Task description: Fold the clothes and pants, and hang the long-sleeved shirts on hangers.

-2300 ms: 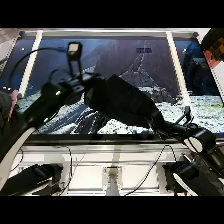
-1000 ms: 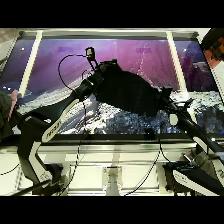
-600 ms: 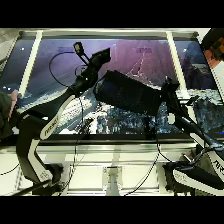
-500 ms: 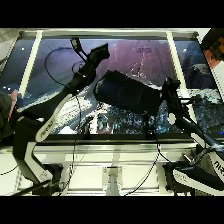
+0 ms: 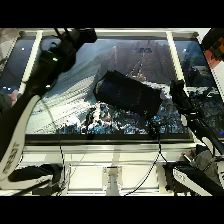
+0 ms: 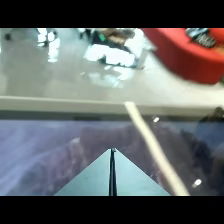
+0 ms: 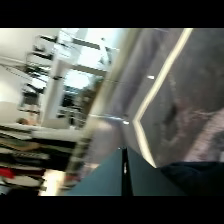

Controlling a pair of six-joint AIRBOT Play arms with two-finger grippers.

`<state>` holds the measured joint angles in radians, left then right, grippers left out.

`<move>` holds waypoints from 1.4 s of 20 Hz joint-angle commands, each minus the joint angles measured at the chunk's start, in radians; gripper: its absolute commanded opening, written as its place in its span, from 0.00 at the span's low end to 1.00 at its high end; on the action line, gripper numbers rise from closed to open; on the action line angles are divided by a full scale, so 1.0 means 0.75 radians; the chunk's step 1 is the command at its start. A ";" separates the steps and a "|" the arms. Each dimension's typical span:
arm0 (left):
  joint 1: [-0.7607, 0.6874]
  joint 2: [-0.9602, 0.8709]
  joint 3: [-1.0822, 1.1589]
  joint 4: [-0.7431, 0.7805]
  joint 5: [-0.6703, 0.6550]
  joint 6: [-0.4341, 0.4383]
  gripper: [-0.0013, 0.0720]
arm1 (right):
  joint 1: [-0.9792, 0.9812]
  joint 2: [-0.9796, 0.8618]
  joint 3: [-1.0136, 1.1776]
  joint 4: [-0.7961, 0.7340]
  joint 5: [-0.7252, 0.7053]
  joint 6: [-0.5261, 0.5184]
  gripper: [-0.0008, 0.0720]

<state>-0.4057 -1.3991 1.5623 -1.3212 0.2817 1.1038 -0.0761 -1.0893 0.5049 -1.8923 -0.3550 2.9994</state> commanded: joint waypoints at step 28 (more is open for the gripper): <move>-0.149 0.270 -0.001 -0.105 0.624 0.185 0.03 | 0.262 0.014 0.015 -0.071 0.822 -1.229 0.06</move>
<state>-0.5068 -1.1973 1.5620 -1.3972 0.7490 1.2427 0.0883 -1.1015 0.5091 -1.9823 0.0612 2.4489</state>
